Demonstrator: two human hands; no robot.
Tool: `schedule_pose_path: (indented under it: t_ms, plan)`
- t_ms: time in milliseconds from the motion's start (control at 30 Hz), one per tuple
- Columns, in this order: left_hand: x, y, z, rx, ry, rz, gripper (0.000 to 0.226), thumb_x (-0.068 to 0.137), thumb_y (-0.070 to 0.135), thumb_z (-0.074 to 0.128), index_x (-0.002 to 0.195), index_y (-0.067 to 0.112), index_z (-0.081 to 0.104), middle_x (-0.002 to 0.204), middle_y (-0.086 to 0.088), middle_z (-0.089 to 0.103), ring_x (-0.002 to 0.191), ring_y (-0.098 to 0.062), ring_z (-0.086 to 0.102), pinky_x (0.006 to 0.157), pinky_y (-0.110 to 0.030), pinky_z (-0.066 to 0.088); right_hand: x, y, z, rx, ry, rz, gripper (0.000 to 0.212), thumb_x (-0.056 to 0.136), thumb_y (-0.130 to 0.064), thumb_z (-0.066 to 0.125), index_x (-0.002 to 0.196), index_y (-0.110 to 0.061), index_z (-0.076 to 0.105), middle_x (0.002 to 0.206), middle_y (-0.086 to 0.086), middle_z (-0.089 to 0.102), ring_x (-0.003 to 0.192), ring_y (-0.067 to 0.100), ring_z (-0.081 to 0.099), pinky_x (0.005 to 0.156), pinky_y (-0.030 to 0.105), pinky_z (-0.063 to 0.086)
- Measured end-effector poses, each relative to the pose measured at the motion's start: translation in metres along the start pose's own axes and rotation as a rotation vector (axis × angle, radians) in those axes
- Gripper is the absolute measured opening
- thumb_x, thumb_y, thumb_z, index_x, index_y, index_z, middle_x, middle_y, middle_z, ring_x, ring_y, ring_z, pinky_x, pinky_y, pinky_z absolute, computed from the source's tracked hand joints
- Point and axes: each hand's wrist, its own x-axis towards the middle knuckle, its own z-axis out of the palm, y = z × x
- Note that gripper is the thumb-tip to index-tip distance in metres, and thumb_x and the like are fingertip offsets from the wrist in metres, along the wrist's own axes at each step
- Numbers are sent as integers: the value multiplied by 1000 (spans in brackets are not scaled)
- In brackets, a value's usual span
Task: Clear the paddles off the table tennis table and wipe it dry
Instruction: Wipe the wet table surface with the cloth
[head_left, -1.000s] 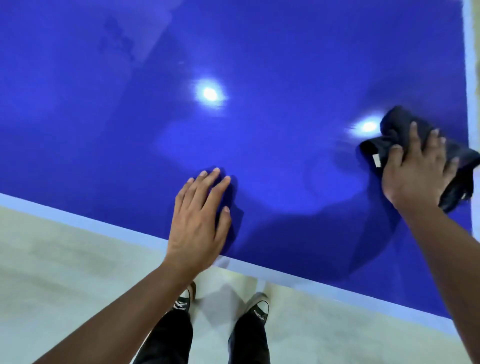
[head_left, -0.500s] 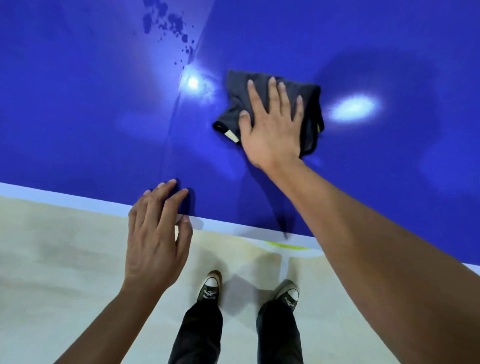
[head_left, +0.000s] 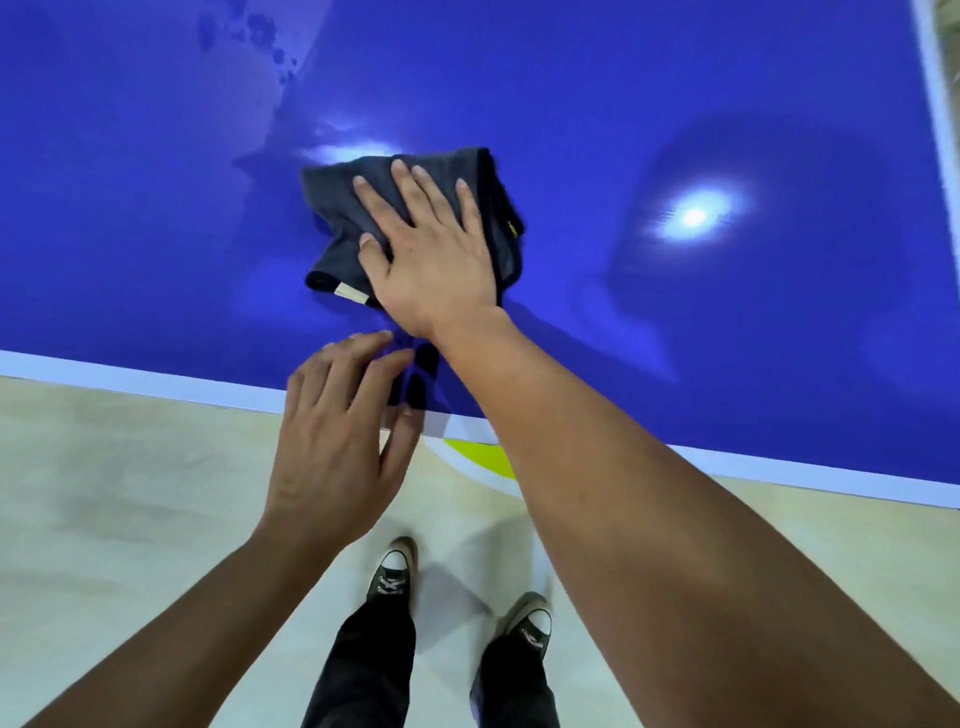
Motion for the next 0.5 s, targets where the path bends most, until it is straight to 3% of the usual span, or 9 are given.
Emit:
schedule_pose_path:
  t_ms: [300, 500]
  plan:
    - [-3, 147, 66, -5, -70, 36, 53, 93, 22, 50, 143, 8, 51, 146, -13, 51, 135, -36, 46, 109, -49, 36, -121, 223, -64, -30, 102, 324, 57, 104, -47, 29, 160, -38, 29, 170, 1, 22, 157, 15, 14, 127, 47, 1]
    - [-14, 187, 95, 116, -128, 50, 58, 97, 31, 40, 151, 10, 45, 154, -22, 41, 143, -43, 35, 121, -56, 24, -194, 327, -94, -68, 133, 558, 57, 106, -49, 24, 162, -37, 22, 171, 4, 17, 158, 19, 12, 128, 49, 1]
